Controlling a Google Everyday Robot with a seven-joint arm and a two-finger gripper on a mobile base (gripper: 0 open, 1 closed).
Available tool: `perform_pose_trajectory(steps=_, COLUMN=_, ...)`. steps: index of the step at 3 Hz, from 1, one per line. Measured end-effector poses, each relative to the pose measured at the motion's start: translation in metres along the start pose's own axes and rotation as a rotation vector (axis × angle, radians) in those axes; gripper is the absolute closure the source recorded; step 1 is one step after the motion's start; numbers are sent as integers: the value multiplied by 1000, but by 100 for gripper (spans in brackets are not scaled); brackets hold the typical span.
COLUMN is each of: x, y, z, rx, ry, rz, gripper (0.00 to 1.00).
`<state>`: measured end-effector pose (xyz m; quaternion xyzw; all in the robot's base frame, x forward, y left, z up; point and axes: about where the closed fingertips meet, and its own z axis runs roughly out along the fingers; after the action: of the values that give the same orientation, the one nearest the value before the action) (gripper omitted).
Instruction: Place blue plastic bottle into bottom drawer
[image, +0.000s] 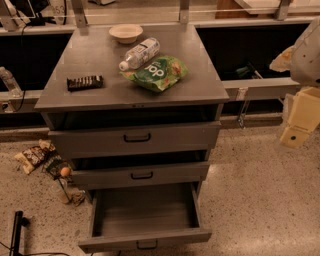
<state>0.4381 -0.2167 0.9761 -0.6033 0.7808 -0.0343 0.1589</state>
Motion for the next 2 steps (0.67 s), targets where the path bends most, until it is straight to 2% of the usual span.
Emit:
perform_pose_trajectory(steps=1, x=0, y=0, z=0, rx=0, ry=0, rz=-1, gripper=0)
perform_pose_trajectory(steps=2, x=-18, y=-12, z=5, rx=18, ry=39, rz=-128, gripper=0)
